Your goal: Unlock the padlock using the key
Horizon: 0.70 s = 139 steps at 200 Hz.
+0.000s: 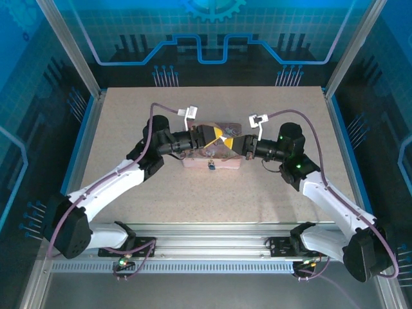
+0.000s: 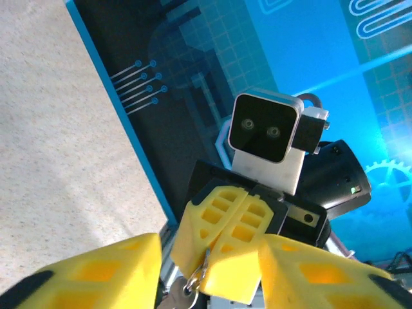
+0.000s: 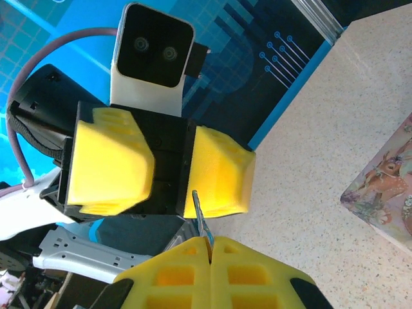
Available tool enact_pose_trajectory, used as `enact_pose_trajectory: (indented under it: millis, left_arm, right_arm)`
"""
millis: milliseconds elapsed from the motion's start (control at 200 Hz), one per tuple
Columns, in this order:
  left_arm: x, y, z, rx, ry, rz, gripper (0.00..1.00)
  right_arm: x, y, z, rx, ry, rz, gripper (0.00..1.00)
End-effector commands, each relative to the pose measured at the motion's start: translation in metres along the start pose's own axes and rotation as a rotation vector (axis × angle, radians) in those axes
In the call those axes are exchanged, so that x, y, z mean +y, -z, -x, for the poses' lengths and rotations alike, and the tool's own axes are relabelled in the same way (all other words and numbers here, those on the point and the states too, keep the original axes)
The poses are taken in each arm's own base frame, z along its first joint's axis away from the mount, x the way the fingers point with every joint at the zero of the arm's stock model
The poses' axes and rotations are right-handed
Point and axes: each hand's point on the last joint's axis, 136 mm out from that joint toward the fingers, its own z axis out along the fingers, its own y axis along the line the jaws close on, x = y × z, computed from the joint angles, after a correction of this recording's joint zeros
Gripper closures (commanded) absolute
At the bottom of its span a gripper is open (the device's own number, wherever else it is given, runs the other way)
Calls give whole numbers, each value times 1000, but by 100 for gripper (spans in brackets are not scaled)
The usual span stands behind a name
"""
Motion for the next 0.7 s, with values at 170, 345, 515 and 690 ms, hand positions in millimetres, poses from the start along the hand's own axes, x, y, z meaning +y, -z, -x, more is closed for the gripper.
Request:
enact_pose_trajectory:
  millis: [170, 345, 515, 690]
  left_arm:
    - [28, 30, -12, -60, -88, 158, 1]
    - [68, 48, -30, -74, -108, 304, 1]
    - [109, 56, -56, -51, -150, 417, 6]
    - [155, 52, -85, -59, -208, 495, 7]
  right_arm:
    - [-16, 24, 2, -19, 49, -122, 100]
    - [-30, 36, 2, -9, 102, -253, 100]
    - [-46, 47, 4, -20, 139, -367, 100]
    - [-75, 55, 8, -35, 144, -513, 100]
